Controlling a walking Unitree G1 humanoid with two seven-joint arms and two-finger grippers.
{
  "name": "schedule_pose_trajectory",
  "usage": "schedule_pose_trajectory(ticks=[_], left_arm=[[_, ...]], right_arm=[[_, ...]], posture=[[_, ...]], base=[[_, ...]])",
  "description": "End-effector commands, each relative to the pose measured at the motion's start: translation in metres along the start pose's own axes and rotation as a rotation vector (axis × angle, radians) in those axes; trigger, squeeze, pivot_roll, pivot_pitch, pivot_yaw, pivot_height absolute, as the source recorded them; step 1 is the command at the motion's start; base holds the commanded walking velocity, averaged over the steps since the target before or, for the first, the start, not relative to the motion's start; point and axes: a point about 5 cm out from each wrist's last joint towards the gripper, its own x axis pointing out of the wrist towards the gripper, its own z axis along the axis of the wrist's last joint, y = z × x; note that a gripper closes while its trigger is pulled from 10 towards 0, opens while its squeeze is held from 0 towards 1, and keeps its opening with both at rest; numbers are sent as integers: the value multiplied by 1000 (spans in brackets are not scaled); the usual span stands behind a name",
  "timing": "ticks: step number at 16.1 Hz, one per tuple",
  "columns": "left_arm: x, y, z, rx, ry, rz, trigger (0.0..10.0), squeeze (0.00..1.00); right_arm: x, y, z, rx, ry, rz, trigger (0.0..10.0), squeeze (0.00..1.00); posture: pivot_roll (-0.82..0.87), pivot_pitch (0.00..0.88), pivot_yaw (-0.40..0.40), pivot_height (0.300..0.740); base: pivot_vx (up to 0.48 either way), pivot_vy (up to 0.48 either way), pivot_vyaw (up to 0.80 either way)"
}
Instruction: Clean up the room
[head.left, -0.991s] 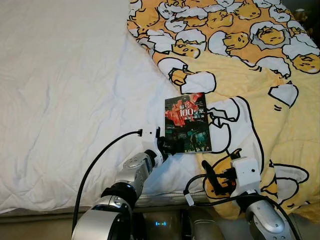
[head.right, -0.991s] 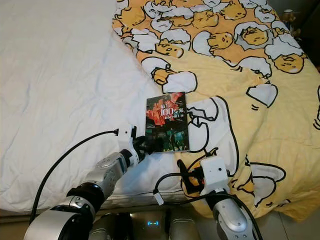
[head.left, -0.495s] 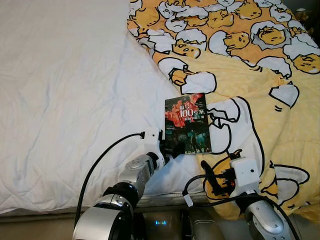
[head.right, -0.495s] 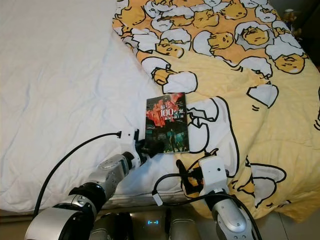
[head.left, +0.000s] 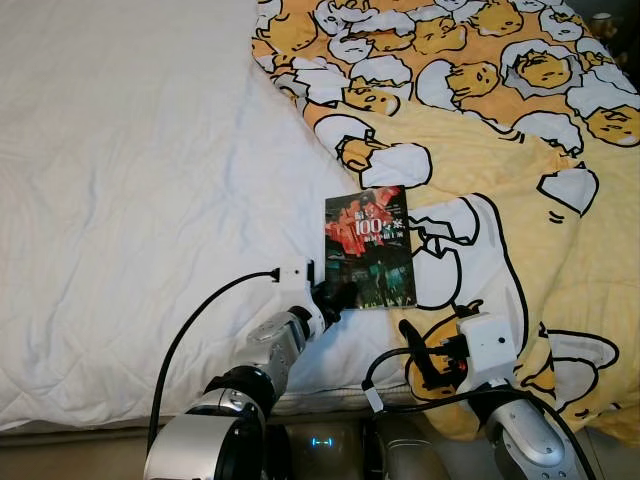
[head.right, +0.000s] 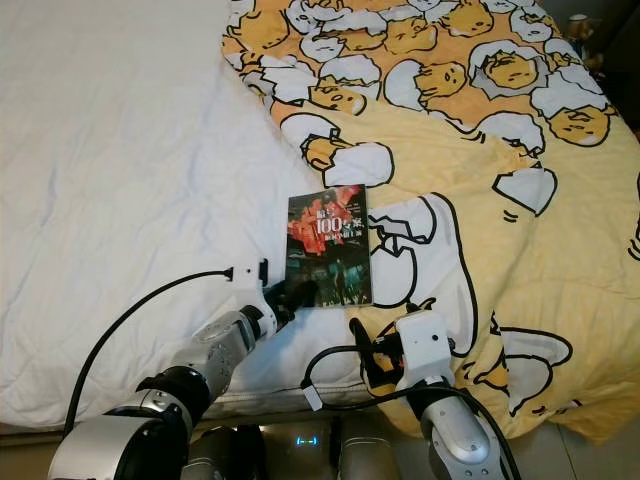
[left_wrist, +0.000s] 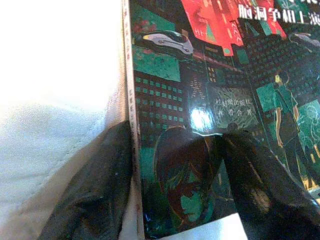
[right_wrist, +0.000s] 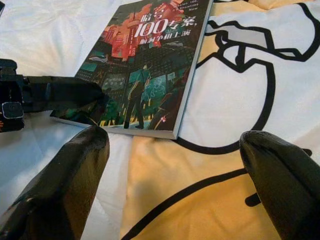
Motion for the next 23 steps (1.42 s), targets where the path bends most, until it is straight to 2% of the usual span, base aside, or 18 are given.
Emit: schedule_pose_trajectory(ticks=[1,3,7,8,13,15,16,17,18,20,21,22,23], left_arm=[[7,-27,-28,-57,96,-48,0,0],[6,-26,-28,-2,102,-56,0,0],[5,-23,-23,-37,75,-85,0,0],[5,-24,-21,-69,63,-112,0,0],[6,-27,-17,-61,26,-138,0,0],[8,-26,25,-67,-141,-213,0,0],[6,-25,37,-63,-186,-230,0,0],[1,-21,59,-48,-264,-260,0,0],[-2,-19,70,-40,-306,-277,0,0],[-17,-16,107,13,-434,-299,0,0],[-26,-13,121,77,-477,-275,0,0],[-28,-11,125,116,-482,-253,0,0],[-38,-1,129,263,-497,-136,0,0]], right_arm=[[-1,1,-2,3,16,0,10000,0],[1,0,-2,2,14,1,10000,0],[4,1,-2,4,13,6,10000,0],[6,1,-2,5,12,8,10000,0],[9,1,-4,6,14,15,10000,0],[14,1,-3,7,5,12,10000,0],[15,1,-3,8,2,10,10000,0],[17,1,-2,9,-3,7,10000,0],[19,1,-2,10,-6,7,10000,0],[28,2,0,13,-21,11,10000,0],[34,3,2,14,-32,15,10000,0],[37,4,3,15,-36,17,10000,0],[43,1,9,-2,-66,-17,10000,0]], posture=[[-347,236,31,731],[-344,232,28,731],[-335,222,30,731],[-330,216,31,731],[-318,201,31,731],[-308,187,38,731],[-306,185,40,731],[-296,178,43,731],[-286,172,45,731],[-260,154,50,731],[-244,143,52,731],[-234,136,54,731],[-216,122,60,731]], base=[[0,0,0],[0,0,0],[0,0,0],[0,0,0],[0,0,0],[0,0,0],[0,0,0],[0,0,0],[0,0,0],[0,0,0],[0,0,0],[0,0,0],[0,0,0]])
